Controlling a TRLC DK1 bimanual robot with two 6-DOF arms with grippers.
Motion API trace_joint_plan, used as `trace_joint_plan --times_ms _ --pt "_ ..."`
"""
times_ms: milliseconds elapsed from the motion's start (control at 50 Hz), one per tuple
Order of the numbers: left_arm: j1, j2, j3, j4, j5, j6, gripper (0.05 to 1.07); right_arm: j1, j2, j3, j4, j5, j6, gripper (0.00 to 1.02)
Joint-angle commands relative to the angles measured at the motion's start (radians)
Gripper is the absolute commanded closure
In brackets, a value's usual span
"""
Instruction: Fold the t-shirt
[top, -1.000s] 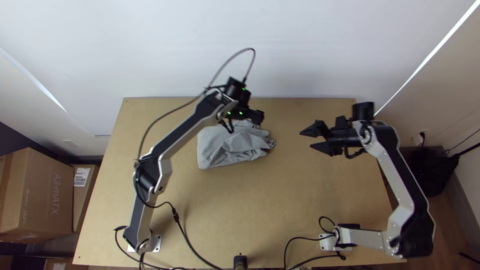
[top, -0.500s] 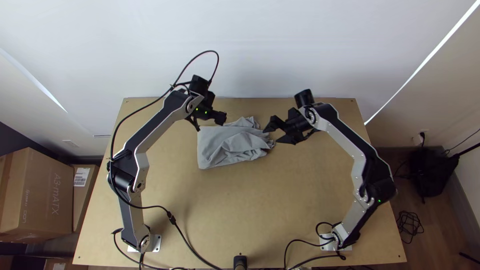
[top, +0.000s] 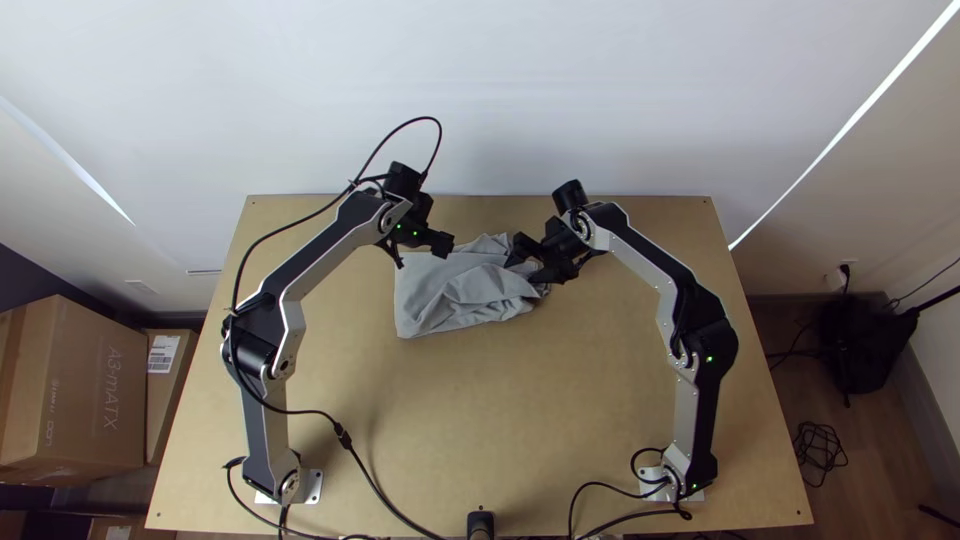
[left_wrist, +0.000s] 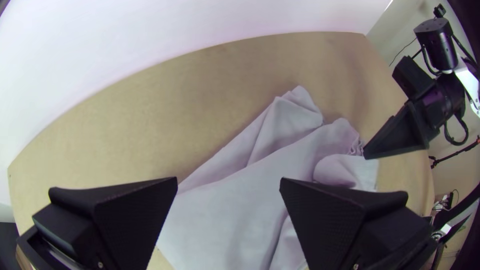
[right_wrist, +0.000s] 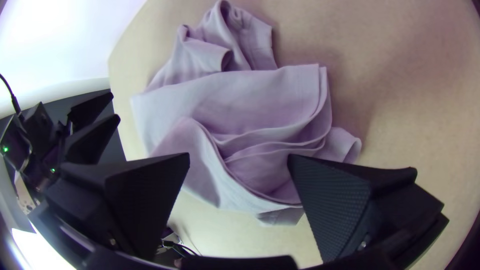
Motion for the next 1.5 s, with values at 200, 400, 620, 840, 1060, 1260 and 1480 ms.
trace_joint_plan --times_ms 200,400,620,840,1060,1260,1480 --pt "0.006 0.075 0.084 0.004 0.000 0.010 0.09 0.030 -0.024 -0.050 -0.023 0.019 -0.030 1.00" --pt "-0.005 0.103 0.118 0.003 0.000 -0.004 0.09 0.018 -0.142 -0.182 -0.023 0.024 -0.071 1.00" --pt "-0.056 0.132 0.176 -0.007 0.001 -0.021 0.09 0.006 -0.234 -0.366 0.015 0.039 -0.099 0.82" --pt "-0.112 0.183 0.230 -0.048 0.001 -0.030 0.09 0.004 -0.257 -0.413 0.015 0.041 -0.093 0.04" --pt "-0.138 0.186 0.250 -0.071 0.014 -0.030 0.09 -0.036 -0.237 -0.377 0.072 0.052 -0.050 0.04" --pt "-0.137 0.186 0.255 -0.100 0.015 -0.031 0.09 -0.063 -0.193 -0.320 0.109 0.052 -0.018 0.04" --pt "-0.148 0.198 0.253 -0.165 0.024 -0.016 0.09 -0.066 -0.108 -0.239 0.109 0.045 0.025 0.13"
